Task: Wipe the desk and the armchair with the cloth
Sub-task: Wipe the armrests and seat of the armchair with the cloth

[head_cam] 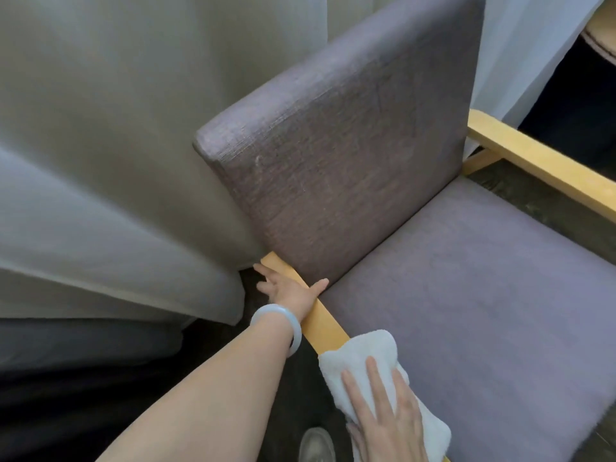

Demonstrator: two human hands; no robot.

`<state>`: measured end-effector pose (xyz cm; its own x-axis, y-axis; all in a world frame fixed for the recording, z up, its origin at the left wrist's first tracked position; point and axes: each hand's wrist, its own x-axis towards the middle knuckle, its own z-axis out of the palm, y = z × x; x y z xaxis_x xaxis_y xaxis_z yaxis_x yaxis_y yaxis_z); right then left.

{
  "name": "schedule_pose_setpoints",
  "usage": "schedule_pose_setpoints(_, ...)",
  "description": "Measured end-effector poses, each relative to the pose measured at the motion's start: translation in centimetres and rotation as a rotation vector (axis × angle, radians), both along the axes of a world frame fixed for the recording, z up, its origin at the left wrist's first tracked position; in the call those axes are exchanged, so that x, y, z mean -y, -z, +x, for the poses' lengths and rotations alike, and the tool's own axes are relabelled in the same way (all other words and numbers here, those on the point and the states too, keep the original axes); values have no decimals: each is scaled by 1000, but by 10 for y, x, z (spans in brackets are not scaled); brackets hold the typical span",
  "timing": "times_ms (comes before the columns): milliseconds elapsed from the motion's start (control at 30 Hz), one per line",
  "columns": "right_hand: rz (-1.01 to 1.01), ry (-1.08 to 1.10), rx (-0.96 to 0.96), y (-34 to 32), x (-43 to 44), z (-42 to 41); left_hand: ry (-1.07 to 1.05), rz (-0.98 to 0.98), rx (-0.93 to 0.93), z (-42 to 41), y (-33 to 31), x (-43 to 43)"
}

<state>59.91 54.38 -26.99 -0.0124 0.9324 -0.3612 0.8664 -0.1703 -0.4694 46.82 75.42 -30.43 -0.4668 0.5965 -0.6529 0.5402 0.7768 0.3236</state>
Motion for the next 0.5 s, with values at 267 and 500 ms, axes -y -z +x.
schedule_pose_setpoints(267, 77, -190, 189, 19, -88, -48, -5, -114, -149, 2, 16, -11)
schedule_pose_setpoints(500, 95, -186, 186, 22, -34, -9, -19, -119, -134, 4, 7, -14)
